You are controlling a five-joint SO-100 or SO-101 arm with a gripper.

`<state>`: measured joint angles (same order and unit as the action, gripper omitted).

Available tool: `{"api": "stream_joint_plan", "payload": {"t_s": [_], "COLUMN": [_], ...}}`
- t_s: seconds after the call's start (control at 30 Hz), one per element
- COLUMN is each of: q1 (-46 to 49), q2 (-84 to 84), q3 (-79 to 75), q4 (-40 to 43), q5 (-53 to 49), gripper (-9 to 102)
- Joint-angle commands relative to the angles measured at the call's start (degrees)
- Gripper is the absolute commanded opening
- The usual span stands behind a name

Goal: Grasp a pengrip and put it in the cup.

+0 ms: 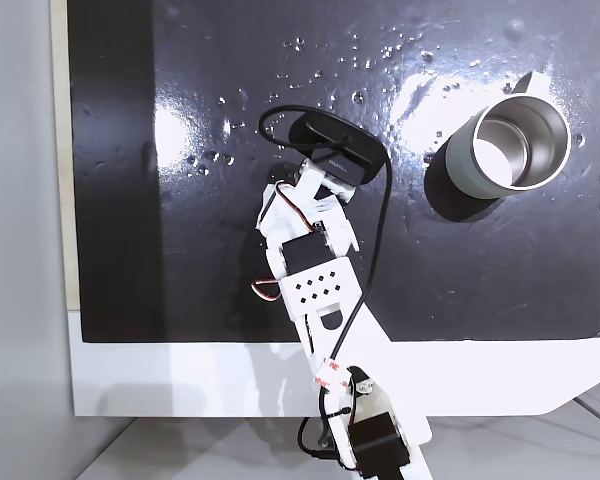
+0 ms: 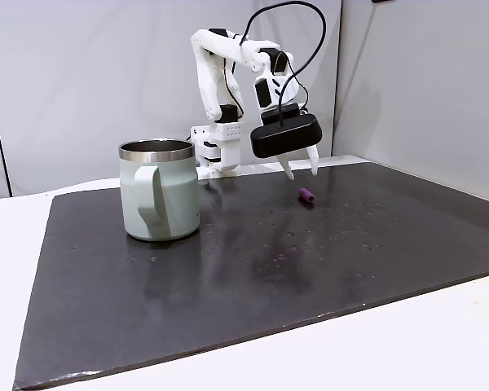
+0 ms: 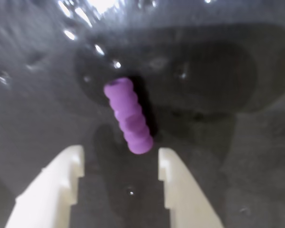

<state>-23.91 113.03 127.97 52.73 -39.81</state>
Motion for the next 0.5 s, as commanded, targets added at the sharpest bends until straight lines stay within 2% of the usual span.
{"api": "stream_joint_plan", "payload": {"t_s": [0.0, 0.3, 0.47], "q1": [-2.29, -2.29, -1.58], "q2": [-2.02, -11.25, -14.85], "q3": [-3.96, -7.03, -7.12], "q4": [0.44, 0.53, -2.11], "q5": [-1.76, -5.36, -6.59], "gripper": [22, 23, 23]}}
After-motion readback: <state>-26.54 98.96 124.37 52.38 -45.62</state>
